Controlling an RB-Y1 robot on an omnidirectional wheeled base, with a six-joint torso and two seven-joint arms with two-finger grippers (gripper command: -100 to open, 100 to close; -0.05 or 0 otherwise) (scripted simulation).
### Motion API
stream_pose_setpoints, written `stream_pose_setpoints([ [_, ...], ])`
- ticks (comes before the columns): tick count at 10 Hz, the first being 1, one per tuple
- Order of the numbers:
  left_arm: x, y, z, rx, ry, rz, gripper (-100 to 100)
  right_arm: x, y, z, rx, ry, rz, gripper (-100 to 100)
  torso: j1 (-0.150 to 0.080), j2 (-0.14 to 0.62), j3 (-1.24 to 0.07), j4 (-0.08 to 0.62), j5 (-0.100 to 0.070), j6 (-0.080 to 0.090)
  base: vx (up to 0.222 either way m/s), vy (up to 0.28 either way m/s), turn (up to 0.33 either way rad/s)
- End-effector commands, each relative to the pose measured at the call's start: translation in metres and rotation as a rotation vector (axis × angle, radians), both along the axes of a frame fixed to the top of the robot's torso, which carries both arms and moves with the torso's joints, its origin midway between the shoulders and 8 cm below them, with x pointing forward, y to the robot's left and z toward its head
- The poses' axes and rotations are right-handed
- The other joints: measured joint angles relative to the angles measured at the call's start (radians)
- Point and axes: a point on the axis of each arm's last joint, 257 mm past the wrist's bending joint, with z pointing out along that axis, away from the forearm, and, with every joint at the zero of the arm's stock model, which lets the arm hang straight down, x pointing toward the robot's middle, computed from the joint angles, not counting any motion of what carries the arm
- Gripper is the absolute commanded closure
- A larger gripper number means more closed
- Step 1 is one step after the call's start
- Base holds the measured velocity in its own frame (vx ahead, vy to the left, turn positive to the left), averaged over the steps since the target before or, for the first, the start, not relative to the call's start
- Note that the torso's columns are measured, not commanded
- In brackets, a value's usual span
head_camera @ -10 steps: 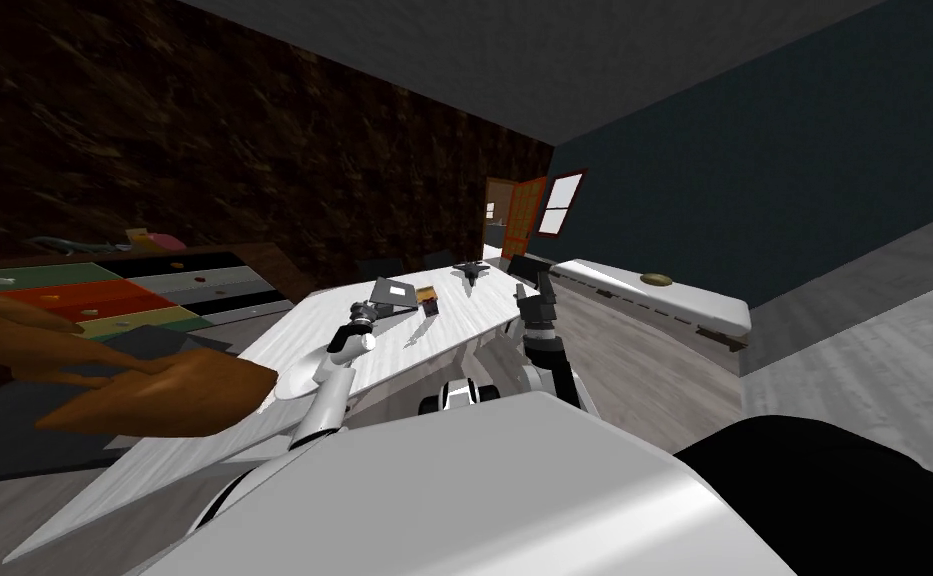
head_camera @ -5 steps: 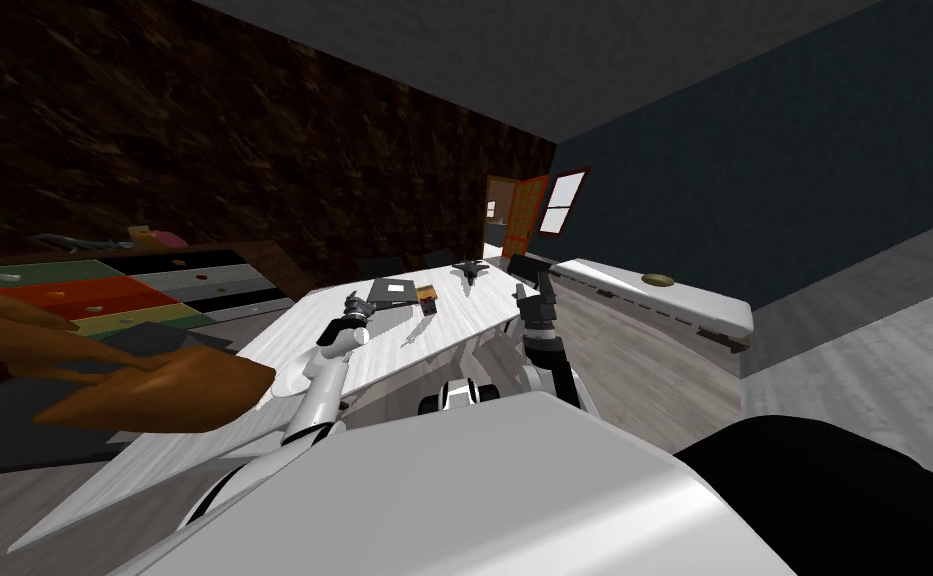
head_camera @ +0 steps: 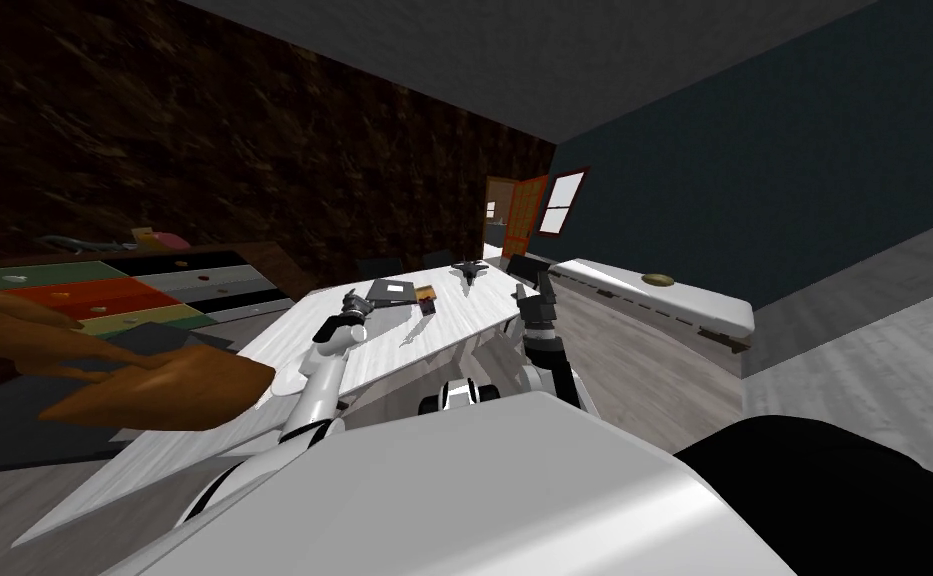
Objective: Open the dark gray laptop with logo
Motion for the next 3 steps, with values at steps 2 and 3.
stream_pose_setpoints([
  [2, -0.0005, -0.0001, -0.0029, -0.002, 0.006, 0.0, 0, 0.0, 0.0, 0.0, 0.0, 0.0, 0.0, 0, -0.001, 0.001, 0.001, 0.0, 0.0, 0.0, 0.0, 0.0, 0.0],
  [3, -0.0005, -0.0001, -0.0028, -0.001, 0.006, 0.0, 0, 0.0, 0.0, 0.0, 0.0, 0.0, 0.0, 0, -0.001, 0.0, 0.0, -0.001, 0.0, 0.0, 0.0, 0.0, 0.0],
])
